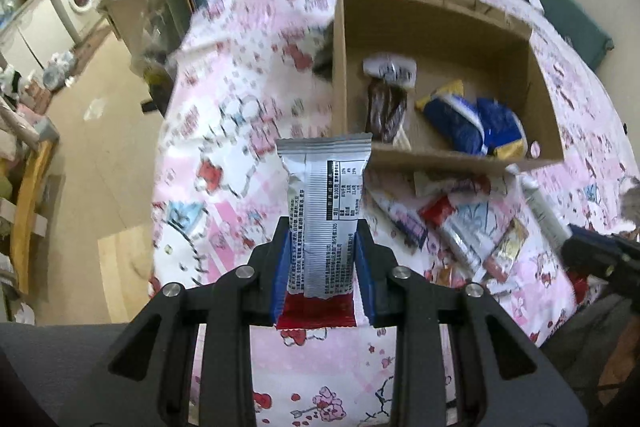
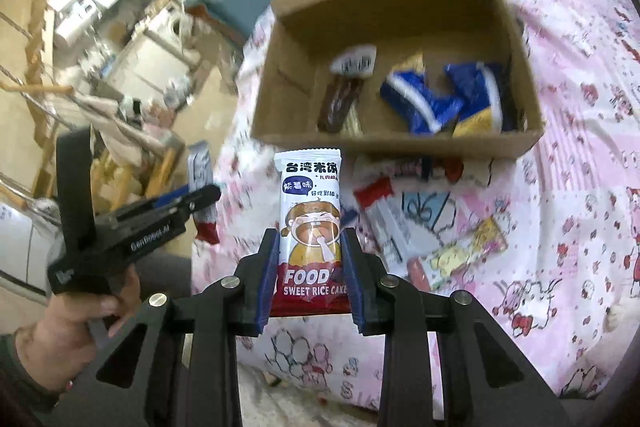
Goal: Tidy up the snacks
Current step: 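Carry both held snacks over the box and lower them inside, then open both tools to release the snacks into the box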
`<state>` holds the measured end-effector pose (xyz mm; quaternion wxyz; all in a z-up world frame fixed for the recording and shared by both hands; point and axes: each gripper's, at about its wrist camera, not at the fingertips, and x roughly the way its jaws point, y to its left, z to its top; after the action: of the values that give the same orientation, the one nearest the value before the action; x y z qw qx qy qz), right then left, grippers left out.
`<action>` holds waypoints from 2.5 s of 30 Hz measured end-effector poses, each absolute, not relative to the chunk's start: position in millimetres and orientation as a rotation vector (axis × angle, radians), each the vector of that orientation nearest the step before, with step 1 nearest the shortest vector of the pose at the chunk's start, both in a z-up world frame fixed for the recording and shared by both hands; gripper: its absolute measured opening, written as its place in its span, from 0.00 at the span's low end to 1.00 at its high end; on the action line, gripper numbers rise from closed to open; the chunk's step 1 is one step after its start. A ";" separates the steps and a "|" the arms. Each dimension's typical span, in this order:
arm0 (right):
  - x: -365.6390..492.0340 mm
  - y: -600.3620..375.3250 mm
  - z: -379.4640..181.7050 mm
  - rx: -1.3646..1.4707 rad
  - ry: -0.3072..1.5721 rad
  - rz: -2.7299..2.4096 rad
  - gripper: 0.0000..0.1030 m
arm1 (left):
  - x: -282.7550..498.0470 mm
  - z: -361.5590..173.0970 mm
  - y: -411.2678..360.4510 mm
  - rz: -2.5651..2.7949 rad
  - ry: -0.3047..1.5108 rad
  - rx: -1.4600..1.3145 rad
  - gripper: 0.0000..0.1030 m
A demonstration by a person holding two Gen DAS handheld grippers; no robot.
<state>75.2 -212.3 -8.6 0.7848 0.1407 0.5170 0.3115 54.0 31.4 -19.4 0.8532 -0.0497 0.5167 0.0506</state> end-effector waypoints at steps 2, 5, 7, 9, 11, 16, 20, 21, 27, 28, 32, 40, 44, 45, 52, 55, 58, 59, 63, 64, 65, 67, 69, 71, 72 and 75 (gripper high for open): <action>77.6 -220.1 1.1 0.343 1.067 0.674 0.31 | 55.7 -7.7 33.7 0.108 1.066 -0.115 0.25; 83.0 -229.9 14.0 0.395 0.999 0.670 0.31 | 59.6 7.6 35.9 0.105 1.037 -0.125 0.25; 87.7 -238.9 21.7 0.438 0.948 0.659 0.31 | 64.6 18.6 35.2 0.091 1.022 -0.135 0.25; 92.5 -251.0 27.8 0.483 0.890 0.612 0.31 | 71.2 27.7 33.3 0.079 1.007 -0.140 0.25; 101.6 -260.6 30.5 0.527 0.855 0.585 0.31 | 79.8 36.8 31.0 0.065 0.986 -0.144 0.25; 128.3 -269.4 28.2 0.550 0.846 0.521 0.31 | 104.7 49.9 25.6 0.053 0.938 -0.138 0.25; 143.4 -270.6 19.2 0.544 0.874 0.495 0.31 | 126.7 50.9 20.7 0.036 0.938 -0.131 0.25; 146.0 -270.1 17.3 0.540 0.878 0.490 0.31 | 133.4 50.5 18.4 0.030 0.938 -0.124 0.25; 164.3 -265.1 8.3 0.487 0.899 0.459 0.31 | 160.3 45.8 3.5 0.013 0.922 -0.077 0.25; 173.7 -263.2 3.3 0.477 0.913 0.448 0.31 | 165.1 43.8 1.5 0.010 0.925 -0.073 0.25; 188.5 -258.8 -5.0 0.450 0.933 0.435 0.31 | 182.6 33.2 -4.7 0.008 0.937 -0.070 0.25; 214.2 -248.1 -26.4 0.410 0.997 0.430 0.31 | 202.8 -2.7 -12.5 -0.039 0.979 -0.097 0.25; 215.9 -241.8 -37.0 0.398 1.048 0.421 0.31 | 209.0 -15.9 -12.5 -0.073 0.968 -0.113 0.25; 215.4 -240.8 -38.8 0.391 1.056 0.420 0.31 | 210.7 -18.3 -11.7 -0.082 0.960 -0.124 0.25; 216.9 -237.7 -47.8 0.407 1.091 0.433 0.31 | 218.5 -27.0 -9.0 -0.056 0.960 -0.104 0.25; 216.9 -233.9 -50.4 0.409 1.105 0.444 0.32 | 219.1 -30.7 -8.2 -0.050 0.974 -0.109 0.26; 217.8 -231.5 -53.4 0.412 1.122 0.450 0.32 | 218.8 -33.3 -9.3 -0.051 0.983 -0.109 0.26; 217.7 -231.2 -53.4 0.410 1.121 0.450 0.32 | 218.6 -33.8 -10.3 -0.058 0.985 -0.109 0.26; 217.0 -230.7 -50.6 0.405 1.108 0.456 0.32 | 217.2 -32.0 -14.6 -0.072 0.977 -0.094 0.26; 216.7 -231.2 -50.6 0.408 1.107 0.456 0.32 | 217.1 -31.6 -14.5 -0.071 0.976 -0.094 0.26; 217.0 -231.9 -51.3 0.410 1.109 0.456 0.32 | 217.3 -31.3 -14.5 -0.071 0.976 -0.096 0.26; 217.5 -233.0 -52.7 0.421 1.113 0.457 0.34 | 217.1 -30.4 -13.5 -0.067 0.973 -0.100 0.26; 218.7 -233.1 -54.0 0.430 1.112 0.456 0.34 | 217.1 -30.1 -11.8 -0.061 0.972 -0.104 0.26; 218.6 -234.8 -53.6 0.444 1.107 0.461 0.34 | 217.1 -30.3 -10.6 -0.060 0.973 -0.107 0.26; 218.6 -235.5 -52.9 0.451 1.103 0.465 0.35 | 217.1 -30.2 -10.2 -0.058 0.974 -0.107 0.26; 218.0 -238.4 -50.7 0.462 1.090 0.463 0.52 | 216.0 -29.4 -8.5 -0.052 0.974 -0.113 0.35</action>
<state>218.0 -238.4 -50.7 0.8048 0.2158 0.5089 0.2164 216.0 -8.5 -29.4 0.8819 -0.0542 0.4675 -0.0252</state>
